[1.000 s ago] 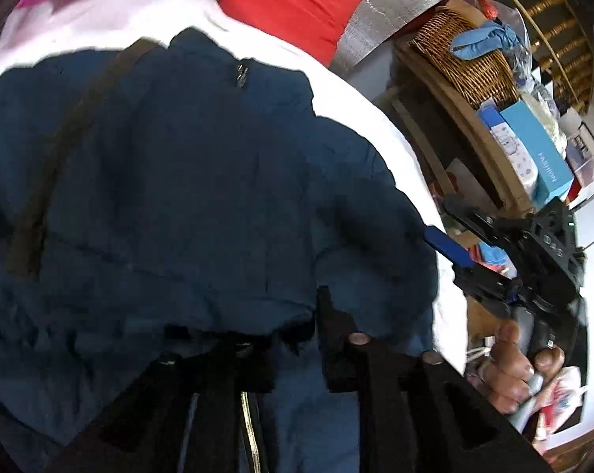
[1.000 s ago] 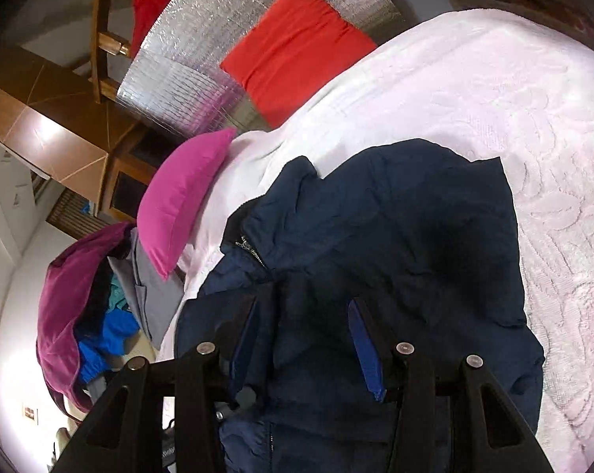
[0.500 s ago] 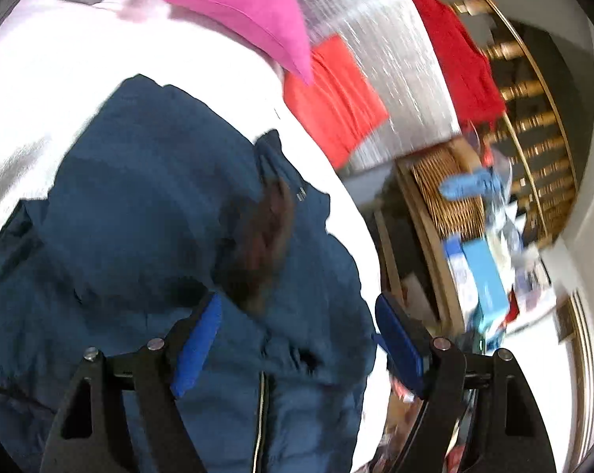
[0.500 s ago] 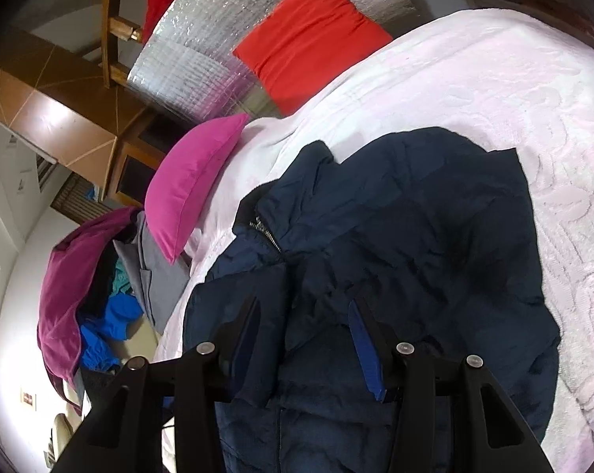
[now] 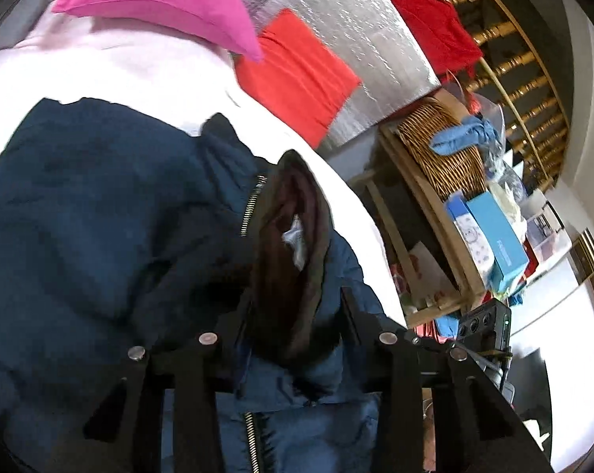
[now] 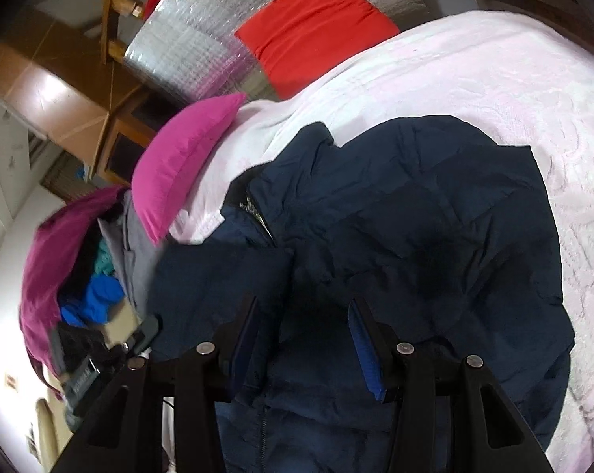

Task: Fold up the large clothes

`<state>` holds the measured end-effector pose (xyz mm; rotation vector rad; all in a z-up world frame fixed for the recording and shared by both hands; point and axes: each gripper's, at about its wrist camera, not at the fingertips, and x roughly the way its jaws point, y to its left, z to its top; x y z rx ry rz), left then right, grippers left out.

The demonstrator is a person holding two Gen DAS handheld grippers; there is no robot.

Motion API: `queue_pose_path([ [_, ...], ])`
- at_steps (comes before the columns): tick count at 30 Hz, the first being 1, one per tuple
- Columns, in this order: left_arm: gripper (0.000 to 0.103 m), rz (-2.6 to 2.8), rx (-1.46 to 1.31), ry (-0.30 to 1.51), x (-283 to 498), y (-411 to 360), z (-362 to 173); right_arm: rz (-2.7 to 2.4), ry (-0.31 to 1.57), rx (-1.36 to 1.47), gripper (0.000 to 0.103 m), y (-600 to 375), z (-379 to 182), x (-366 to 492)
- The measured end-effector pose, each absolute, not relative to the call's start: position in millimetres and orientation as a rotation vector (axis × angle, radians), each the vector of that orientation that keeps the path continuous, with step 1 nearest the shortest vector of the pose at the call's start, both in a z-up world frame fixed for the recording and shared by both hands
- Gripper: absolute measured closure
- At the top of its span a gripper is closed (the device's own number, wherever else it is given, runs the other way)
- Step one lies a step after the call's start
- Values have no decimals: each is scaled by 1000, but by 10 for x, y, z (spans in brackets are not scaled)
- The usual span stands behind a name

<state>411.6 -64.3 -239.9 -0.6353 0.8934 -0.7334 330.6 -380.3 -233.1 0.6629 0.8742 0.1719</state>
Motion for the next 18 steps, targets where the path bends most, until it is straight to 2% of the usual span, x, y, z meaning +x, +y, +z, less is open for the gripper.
queue_pose_path([
  [2,66,-737,-630,887,4120,-690,-2382,189,881,580,52,-3707,-2295,3293],
  [4,77,-760,-645,875,4133,-710,-2349,231,879,438,48,-3522,-2234,3249],
  [6,77,-786,-660,864,4140,-727,-2289,275,869,270,34,-3276,-2192,3173],
  [9,77,-897,-653,847,4079,-816,-2109,357,870,123,32,-2970,-2198,3087],
  [11,73,-987,-614,823,3992,-946,-1950,356,867,47,32,-2866,-2195,3058],
  [15,42,-1060,-563,757,3864,-1053,-1761,322,908,67,32,-3050,-2243,3092],
  [16,39,-1048,-561,756,3867,-1035,-1757,319,922,101,32,-3130,-2273,3105],
  [18,39,-1009,-581,774,3918,-957,-1795,318,950,167,32,-3285,-2342,3115],
])
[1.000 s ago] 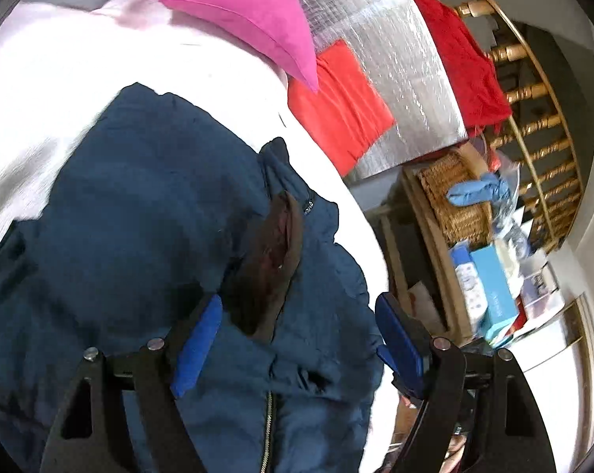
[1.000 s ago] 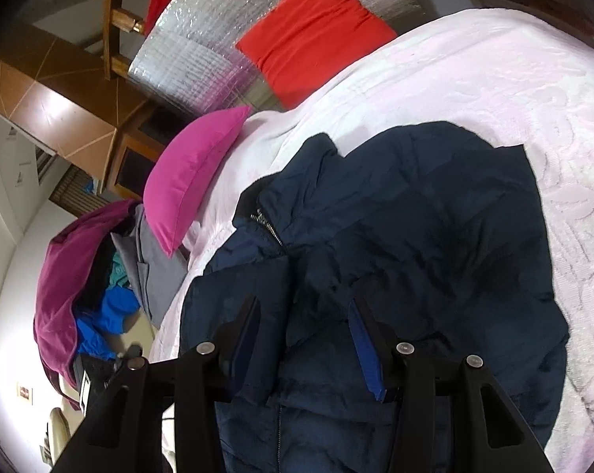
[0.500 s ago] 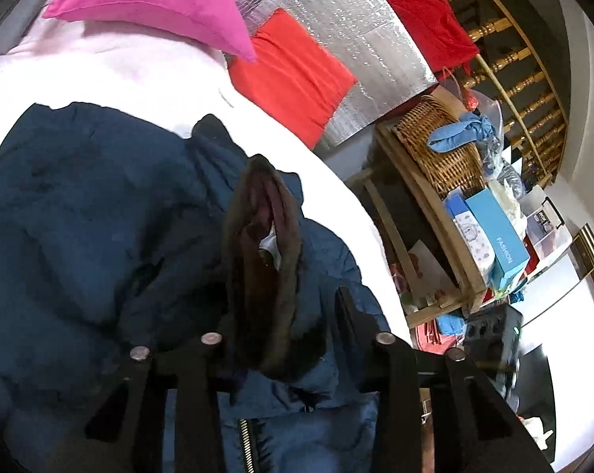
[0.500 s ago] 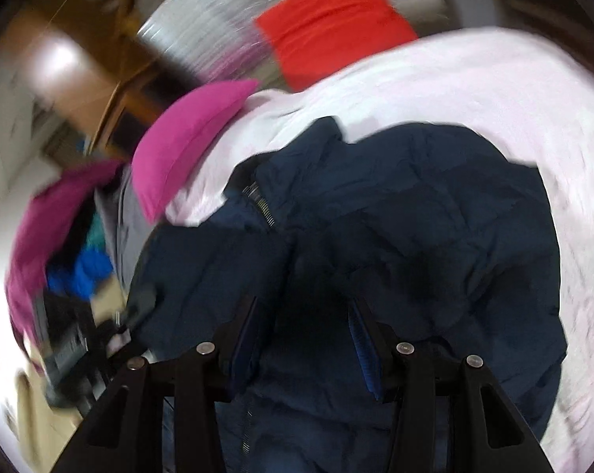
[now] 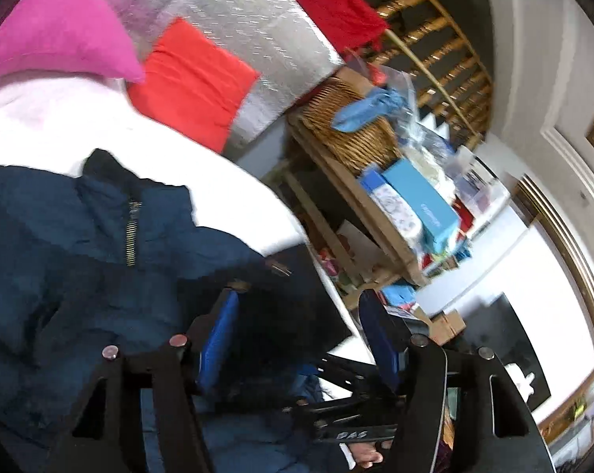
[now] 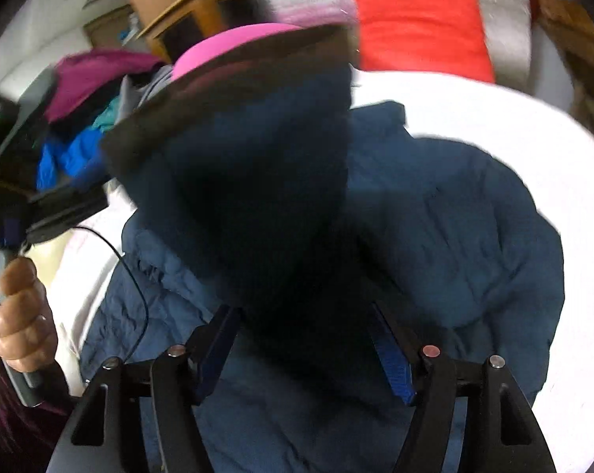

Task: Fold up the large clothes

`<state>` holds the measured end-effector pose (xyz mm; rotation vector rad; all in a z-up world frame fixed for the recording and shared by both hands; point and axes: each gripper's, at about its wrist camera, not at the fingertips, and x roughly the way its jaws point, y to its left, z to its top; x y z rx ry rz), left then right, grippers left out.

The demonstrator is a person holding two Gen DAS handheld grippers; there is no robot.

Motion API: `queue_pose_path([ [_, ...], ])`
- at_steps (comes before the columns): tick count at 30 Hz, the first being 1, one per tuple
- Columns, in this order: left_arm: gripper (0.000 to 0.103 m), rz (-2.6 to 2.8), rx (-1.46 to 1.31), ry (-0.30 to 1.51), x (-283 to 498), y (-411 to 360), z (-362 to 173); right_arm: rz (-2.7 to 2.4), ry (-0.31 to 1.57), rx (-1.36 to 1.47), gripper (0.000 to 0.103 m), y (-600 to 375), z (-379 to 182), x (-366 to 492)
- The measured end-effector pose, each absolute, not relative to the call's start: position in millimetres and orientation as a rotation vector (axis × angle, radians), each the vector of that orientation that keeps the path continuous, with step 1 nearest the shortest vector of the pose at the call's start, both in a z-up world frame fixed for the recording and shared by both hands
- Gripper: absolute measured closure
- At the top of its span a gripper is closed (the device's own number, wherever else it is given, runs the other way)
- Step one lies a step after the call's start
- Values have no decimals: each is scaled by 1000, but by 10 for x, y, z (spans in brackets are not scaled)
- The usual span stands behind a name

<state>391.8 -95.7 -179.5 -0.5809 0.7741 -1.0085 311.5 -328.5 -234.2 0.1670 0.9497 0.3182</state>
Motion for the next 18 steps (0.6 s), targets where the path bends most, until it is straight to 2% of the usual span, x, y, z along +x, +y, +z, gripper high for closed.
queue_pose_path([
  [3,39,-892,-670,815,4024,-684,-1923,333,966,217,31,-3382,-2378,3119],
  [8,38,-525,-620,792,4048,-93,-2001,362,992,396,27,-3576,-2416,3251],
  [14,34,-115,-414,864,4077,328,-2172,319,952,879,27,-4092,-2705,3347],
  [15,34,-74,-393,885,4108,372,-2212,309,934,946,34,-4158,-2774,3345],
  [16,34,-41,-377,912,4124,429,-2280,298,936,974,52,-4174,-2828,3354],
  [18,34,4,-375,967,4149,533,-2412,273,962,959,68,-4127,-2888,3381],
])
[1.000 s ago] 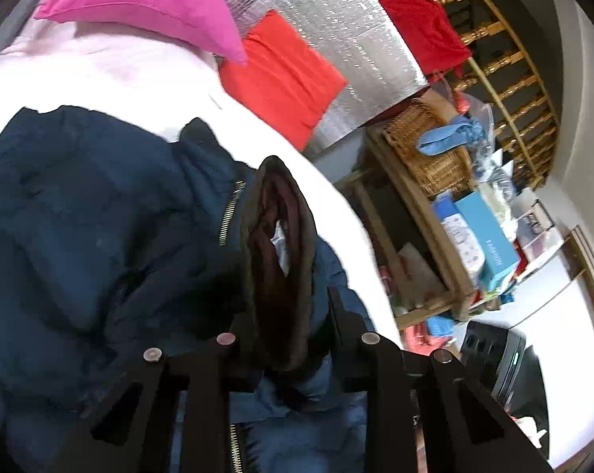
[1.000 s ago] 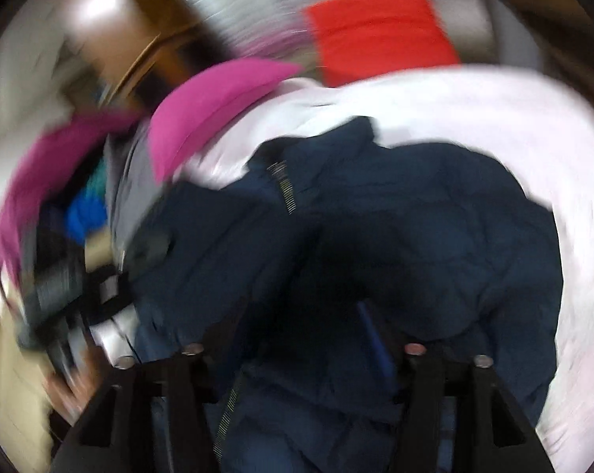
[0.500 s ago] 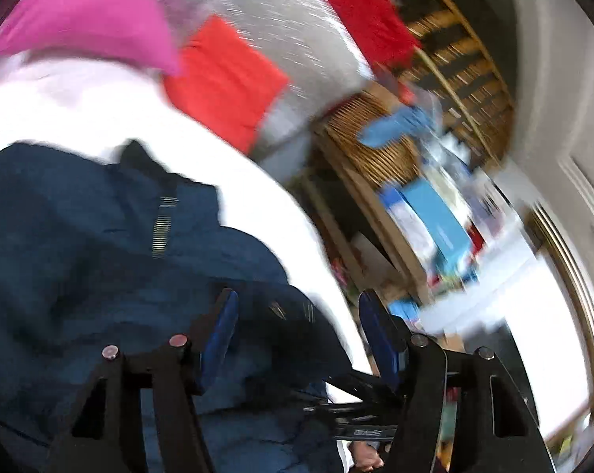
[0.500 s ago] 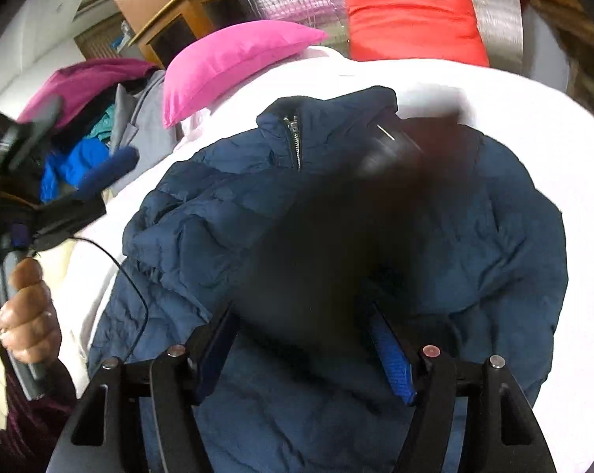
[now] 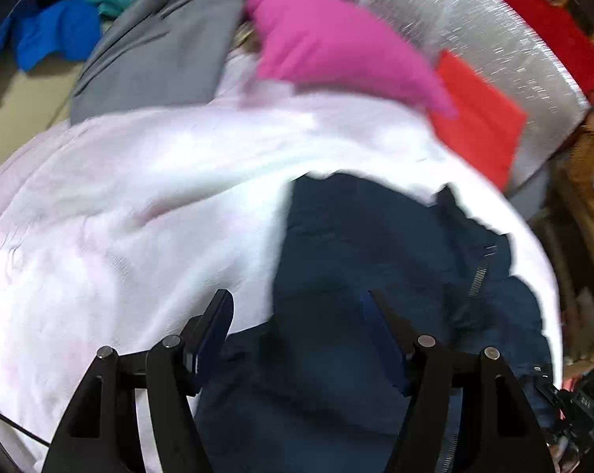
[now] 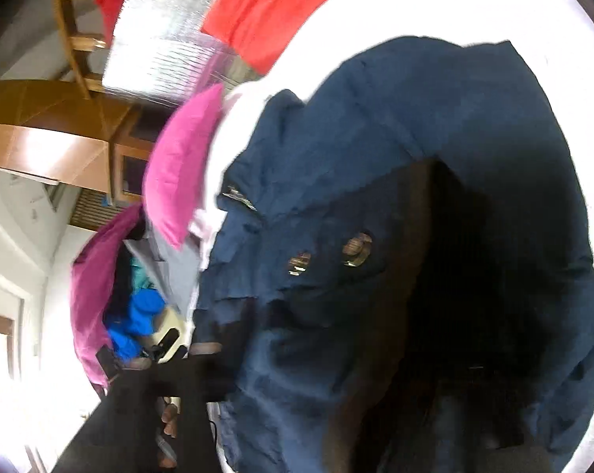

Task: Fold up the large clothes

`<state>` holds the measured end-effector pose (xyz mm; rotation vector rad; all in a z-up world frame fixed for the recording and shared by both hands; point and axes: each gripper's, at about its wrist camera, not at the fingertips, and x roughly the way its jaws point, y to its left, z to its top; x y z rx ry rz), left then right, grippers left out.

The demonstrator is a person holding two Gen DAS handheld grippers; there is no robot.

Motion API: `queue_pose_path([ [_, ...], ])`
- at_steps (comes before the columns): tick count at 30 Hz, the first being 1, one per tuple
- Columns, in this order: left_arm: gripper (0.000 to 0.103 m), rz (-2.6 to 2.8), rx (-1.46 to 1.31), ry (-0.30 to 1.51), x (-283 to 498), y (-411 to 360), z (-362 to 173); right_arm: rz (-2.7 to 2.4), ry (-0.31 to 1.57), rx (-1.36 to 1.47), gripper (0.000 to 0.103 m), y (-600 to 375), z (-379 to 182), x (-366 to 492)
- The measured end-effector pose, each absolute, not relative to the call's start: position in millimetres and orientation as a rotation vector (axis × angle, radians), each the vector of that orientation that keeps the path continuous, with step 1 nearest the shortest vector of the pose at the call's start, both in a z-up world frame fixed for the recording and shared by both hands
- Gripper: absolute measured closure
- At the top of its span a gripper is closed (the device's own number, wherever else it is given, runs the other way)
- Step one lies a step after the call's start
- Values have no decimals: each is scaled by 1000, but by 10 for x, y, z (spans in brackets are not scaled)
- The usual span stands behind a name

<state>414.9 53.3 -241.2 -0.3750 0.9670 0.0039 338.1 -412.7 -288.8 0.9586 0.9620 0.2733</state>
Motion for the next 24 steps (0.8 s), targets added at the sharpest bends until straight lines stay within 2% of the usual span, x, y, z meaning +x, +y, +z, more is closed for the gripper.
queue_pose_path([
  [4,34,23,-401,1011,4163,673,-2544,263,938,854,84,-3904,-2744,3347],
  [7,34,6,-396,1026,4175,640,-2562,252,845,728,88,-3802,-2455,3283],
  [13,34,-55,-300,1078,4169,353,-2635,124,704,615,88,-3848,-2199,3219],
  [19,33,-86,-292,1088,4132,339,-2618,28,791,621,88,-3988,-2506,3458],
  [23,33,-95,-357,1089,4094,482,-2604,54,885,765,83,-4168,-2709,3473],
  [24,33,-92,-358,1083,4087,505,-2593,58,886,798,77,-4213,-2713,3450],
])
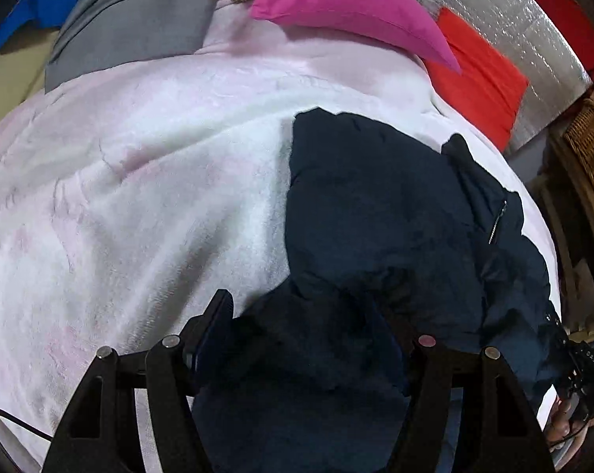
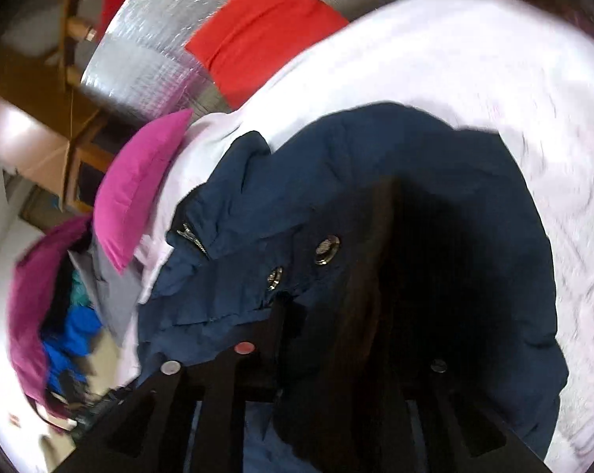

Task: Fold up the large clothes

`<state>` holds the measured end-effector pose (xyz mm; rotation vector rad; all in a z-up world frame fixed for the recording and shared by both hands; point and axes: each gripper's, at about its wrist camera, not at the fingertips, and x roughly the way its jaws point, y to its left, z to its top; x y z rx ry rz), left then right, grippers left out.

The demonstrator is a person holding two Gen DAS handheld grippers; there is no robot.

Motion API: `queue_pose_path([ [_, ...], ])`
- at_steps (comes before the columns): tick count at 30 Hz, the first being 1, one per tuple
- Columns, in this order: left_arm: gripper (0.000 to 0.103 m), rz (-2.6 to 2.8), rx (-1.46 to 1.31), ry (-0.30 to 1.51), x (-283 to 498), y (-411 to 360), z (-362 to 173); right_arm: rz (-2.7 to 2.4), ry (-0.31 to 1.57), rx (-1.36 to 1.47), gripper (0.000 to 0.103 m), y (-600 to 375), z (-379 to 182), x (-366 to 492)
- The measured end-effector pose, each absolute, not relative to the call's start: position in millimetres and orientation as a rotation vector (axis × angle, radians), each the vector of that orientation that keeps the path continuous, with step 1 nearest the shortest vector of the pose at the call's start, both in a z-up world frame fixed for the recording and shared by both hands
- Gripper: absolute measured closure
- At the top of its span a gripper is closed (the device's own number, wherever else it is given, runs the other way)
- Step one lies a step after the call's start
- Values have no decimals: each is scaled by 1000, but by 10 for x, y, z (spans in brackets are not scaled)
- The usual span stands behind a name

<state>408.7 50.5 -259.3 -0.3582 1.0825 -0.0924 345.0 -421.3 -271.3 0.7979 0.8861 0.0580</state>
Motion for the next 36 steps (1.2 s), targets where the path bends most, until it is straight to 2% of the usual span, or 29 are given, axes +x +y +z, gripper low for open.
queue_pose_path([
  [2,33,-93,-367,1072,4082,538,-2573,66,893,841,60,-4306,-2693,3417],
  [3,33,-96,-377,1065,4075,557,-2558,73,892,857,44,-4336,-2687,3405],
  [4,33,-99,-390,1052,4060,582,-2533,83,876,884,37,-4391,-2655,3360],
  [11,33,-121,-431,985,4021,699,-2394,-36,811,826,35,-4738,-2410,3147],
  [20,32,-194,-438,1049,4117,542,-2500,-39,912,742,32,-4836,-2630,3242],
  [22,32,-192,-439,1039,4108,547,-2480,-49,885,709,32,-4854,-2554,3203],
  [25,29,-197,-454,1028,4118,572,-2462,-67,824,733,20,-4969,-2476,3113],
  [31,29,-222,-497,1062,4169,574,-2550,-34,924,811,20,-5093,-2796,3223],
  [36,29,-250,-506,1052,4184,555,-2539,92,932,871,20,-4945,-2873,3327],
])
